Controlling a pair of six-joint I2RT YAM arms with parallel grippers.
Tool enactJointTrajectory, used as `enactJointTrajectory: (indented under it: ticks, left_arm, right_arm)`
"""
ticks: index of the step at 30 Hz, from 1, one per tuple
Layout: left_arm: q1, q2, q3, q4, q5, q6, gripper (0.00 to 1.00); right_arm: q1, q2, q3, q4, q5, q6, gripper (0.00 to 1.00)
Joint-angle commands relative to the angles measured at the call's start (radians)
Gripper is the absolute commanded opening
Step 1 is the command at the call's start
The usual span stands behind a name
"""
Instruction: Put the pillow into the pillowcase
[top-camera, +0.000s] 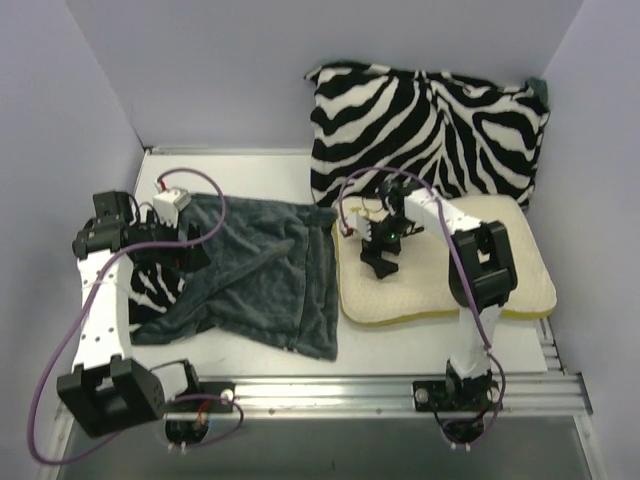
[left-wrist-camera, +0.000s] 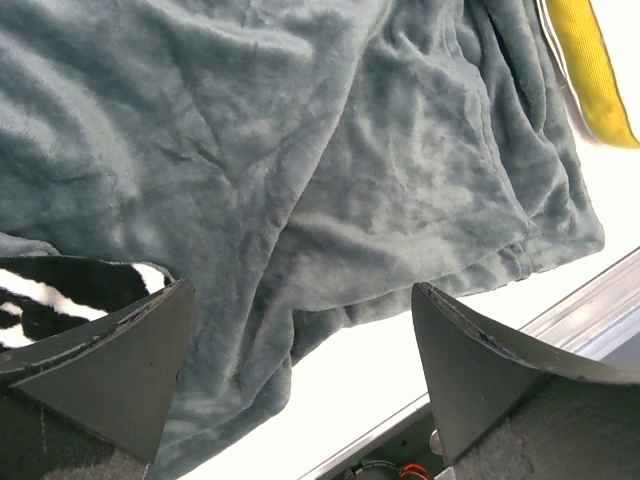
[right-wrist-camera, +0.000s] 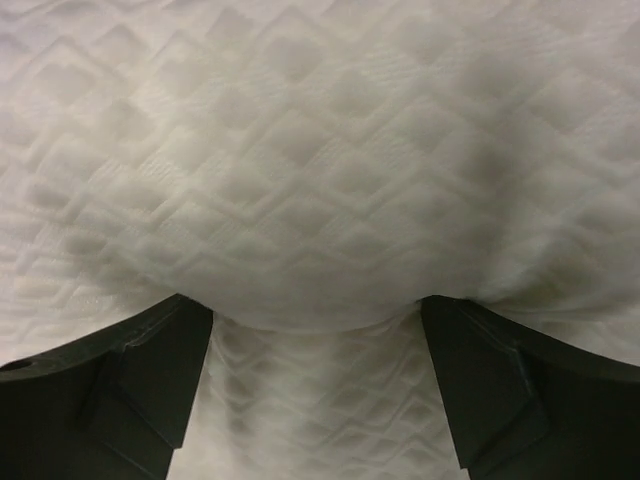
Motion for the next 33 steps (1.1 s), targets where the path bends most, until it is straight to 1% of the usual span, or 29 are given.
enactJointTrajectory:
  ticks: [1,3,4,5,6,7,8,10,11,12,13,14,15,16,17,18,19,20,22,24,26,28,29,31,32,33]
  left_arm:
    - [-0.015,-0.028,0.009,0.005,-0.012,-0.007,0.97]
    - [-0.016,-0.018,0.025,0.002,-0.013,0.004,0.97]
    - [-0.016,-0.015,0.039,0.000,-0.008,0.012,0.97]
    - [-0.016,-0.008,0.048,-0.001,0.004,0.012,0.97]
    - [-0.016,-0.002,0.053,-0.001,0.015,0.013,0.97]
    - [-0.018,0.003,0.061,-0.001,0.023,0.009,0.96]
    - [-0.022,0.017,0.061,0.000,0.029,0.001,0.95]
    - [-0.057,0.023,0.053,0.020,0.024,-0.037,0.91]
    - [-0.083,0.015,0.044,0.034,0.012,-0.059,0.89]
    - [-0.150,0.008,0.026,0.093,-0.029,-0.092,0.88]
    - [-0.201,-0.015,-0.015,0.133,-0.070,-0.170,0.86]
    - [-0.247,-0.024,-0.043,0.213,-0.115,-0.212,0.85]
    - [-0.305,-0.029,-0.066,0.254,-0.234,-0.255,0.78]
    - [-0.415,-0.029,-0.088,0.290,-0.291,-0.336,0.76]
    - [-0.465,-0.015,-0.123,0.317,-0.337,-0.365,0.73]
    - [-0.520,-0.002,-0.137,0.362,-0.424,-0.391,0.73]
    - [-0.607,0.014,-0.152,0.388,-0.451,-0.433,0.73]
    - [-0.657,0.052,-0.160,0.428,-0.480,-0.450,0.73]
    - [-0.740,0.110,-0.171,0.474,-0.522,-0.509,0.75]
    - [-0.777,0.146,-0.163,0.528,-0.548,-0.517,0.77]
    - [-0.830,0.213,-0.140,0.549,-0.612,-0.508,0.77]
    - [-0.857,0.264,-0.090,0.552,-0.632,-0.511,0.77]
    - [-0.883,0.311,-0.074,0.551,-0.670,-0.513,0.76]
    - [-0.915,0.368,-0.039,0.552,-0.697,-0.507,0.76]
    - [-0.933,0.385,-0.030,0.552,-0.745,-0.508,0.76]
    - [-0.955,0.403,-0.019,0.552,-0.752,-0.517,0.76]
  right_arm:
    - [0.057,0.145,0.038,-0.007,0.130,0.125,0.83]
    - [0.061,0.148,0.038,-0.015,0.149,0.130,0.78]
    - [0.063,0.147,0.041,-0.016,0.141,0.140,0.57]
    - [0.068,0.148,0.049,-0.030,0.129,0.165,0.46]
    - [0.069,0.157,0.064,-0.050,0.126,0.164,0.25]
    - [0.069,0.154,0.075,-0.061,0.129,0.176,0.00]
    - [0.046,0.145,0.087,-0.064,0.120,0.222,0.00]
    - [0.011,0.087,0.103,-0.070,0.066,0.268,0.00]
    - [-0.015,0.060,0.127,-0.085,0.043,0.325,0.00]
    - [-0.064,-0.001,0.140,-0.098,-0.016,0.348,0.00]
    - [-0.093,-0.037,0.153,-0.110,-0.046,0.371,0.00]
    - [-0.118,-0.074,0.161,-0.119,-0.079,0.392,0.00]
    - [-0.156,-0.147,0.160,-0.124,-0.124,0.426,0.00]
    - [-0.169,-0.183,0.157,-0.127,-0.144,0.434,0.00]
    - [-0.176,-0.217,0.149,-0.135,-0.156,0.439,0.00]
    - [-0.182,-0.276,0.125,-0.135,-0.166,0.443,0.00]
    - [-0.184,-0.302,0.111,-0.135,-0.184,0.446,0.00]
    - [-0.182,-0.347,0.095,-0.136,-0.195,0.454,0.00]
    - [-0.176,-0.376,0.058,-0.136,-0.207,0.483,0.00]
    - [-0.176,-0.404,0.034,-0.135,-0.207,0.500,0.00]
    - [-0.176,-0.425,-0.001,-0.130,-0.202,0.517,0.00]
    - [-0.179,-0.436,-0.030,-0.124,-0.201,0.529,0.00]
    - [-0.184,-0.450,-0.041,-0.118,-0.204,0.547,0.00]
    - [-0.189,-0.458,-0.067,-0.103,-0.207,0.563,0.00]
    - [-0.192,-0.467,-0.072,-0.098,-0.206,0.583,0.00]
    - [-0.195,-0.467,-0.077,-0.095,-0.204,0.587,0.00]
